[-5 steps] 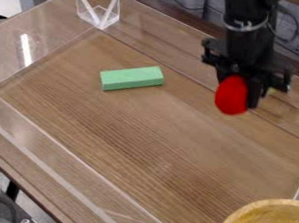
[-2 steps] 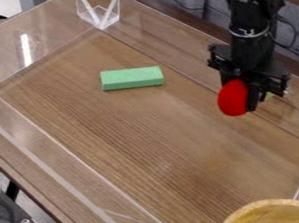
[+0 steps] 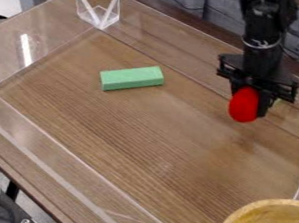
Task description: Move the red fruit to the right
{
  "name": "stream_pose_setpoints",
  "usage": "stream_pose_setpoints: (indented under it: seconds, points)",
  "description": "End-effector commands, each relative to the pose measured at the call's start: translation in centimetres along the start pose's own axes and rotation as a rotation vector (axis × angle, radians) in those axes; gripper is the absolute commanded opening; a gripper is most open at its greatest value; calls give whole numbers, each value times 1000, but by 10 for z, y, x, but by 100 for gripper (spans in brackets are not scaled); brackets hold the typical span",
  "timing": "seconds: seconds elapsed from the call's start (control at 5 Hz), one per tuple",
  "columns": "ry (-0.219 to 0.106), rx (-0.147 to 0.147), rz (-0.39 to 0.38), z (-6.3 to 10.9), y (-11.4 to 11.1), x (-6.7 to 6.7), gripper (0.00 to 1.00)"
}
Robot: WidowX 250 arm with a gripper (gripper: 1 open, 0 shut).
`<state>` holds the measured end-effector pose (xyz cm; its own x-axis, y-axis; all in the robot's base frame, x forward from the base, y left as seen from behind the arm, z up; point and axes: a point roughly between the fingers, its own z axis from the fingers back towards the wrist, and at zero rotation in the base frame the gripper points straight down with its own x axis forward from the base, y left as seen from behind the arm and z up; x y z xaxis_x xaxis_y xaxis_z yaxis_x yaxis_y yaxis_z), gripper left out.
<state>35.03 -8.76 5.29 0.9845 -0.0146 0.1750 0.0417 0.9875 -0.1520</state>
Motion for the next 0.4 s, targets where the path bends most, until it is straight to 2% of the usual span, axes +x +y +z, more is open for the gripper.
stream_pose_setpoints:
  seconds: [0.0,0.2]
  points:
    - [-57,0,17,8,5,11,0]
    - [-63,7,48,4,15,7,0]
